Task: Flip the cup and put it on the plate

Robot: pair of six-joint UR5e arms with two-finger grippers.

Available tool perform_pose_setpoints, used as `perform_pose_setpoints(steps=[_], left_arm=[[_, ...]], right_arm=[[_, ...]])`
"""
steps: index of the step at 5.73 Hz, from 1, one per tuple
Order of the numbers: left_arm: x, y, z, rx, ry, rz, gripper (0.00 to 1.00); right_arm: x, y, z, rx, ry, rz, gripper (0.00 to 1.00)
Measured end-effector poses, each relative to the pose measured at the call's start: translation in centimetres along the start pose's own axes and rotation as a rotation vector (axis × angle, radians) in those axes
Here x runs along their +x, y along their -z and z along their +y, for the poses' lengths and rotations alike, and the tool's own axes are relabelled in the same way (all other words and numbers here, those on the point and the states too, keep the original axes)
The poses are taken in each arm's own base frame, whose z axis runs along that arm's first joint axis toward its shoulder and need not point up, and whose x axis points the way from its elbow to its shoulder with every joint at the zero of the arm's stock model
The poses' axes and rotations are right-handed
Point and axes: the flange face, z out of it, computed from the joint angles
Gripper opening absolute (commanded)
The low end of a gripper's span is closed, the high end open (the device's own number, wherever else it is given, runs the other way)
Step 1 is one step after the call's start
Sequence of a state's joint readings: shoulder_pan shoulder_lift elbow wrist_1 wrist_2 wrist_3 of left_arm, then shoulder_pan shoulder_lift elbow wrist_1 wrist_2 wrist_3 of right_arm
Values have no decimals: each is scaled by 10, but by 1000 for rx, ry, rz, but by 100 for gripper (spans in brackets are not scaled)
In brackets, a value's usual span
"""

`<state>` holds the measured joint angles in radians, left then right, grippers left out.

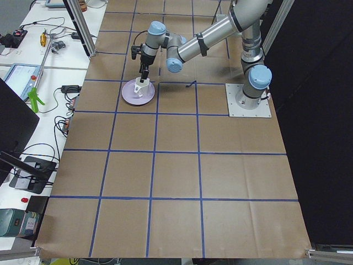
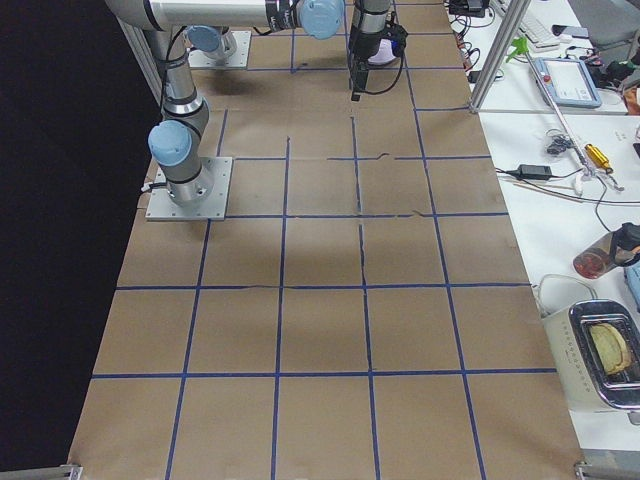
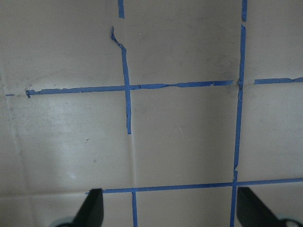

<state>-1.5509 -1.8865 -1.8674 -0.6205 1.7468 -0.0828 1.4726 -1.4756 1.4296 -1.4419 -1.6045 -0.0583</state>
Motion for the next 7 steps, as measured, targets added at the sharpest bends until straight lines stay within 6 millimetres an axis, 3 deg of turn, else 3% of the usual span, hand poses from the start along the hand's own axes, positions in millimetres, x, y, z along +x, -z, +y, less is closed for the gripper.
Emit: perform_pose_setpoints(steps=[3,4,5,7], left_arm=[[-14,149,-34,-256,-37,61,99],[-11,184,-36,-330,-56,75,99],[-7,210,-30,-389,-75,88,99],[2,231,-20,-416,-106,98,99]], right_arm=[[0,0,0,0,0,0,100],[0,0,0,0,0,0,100],[0,0,0,0,0,0,100],[0,0,0,0,0,0,100]])
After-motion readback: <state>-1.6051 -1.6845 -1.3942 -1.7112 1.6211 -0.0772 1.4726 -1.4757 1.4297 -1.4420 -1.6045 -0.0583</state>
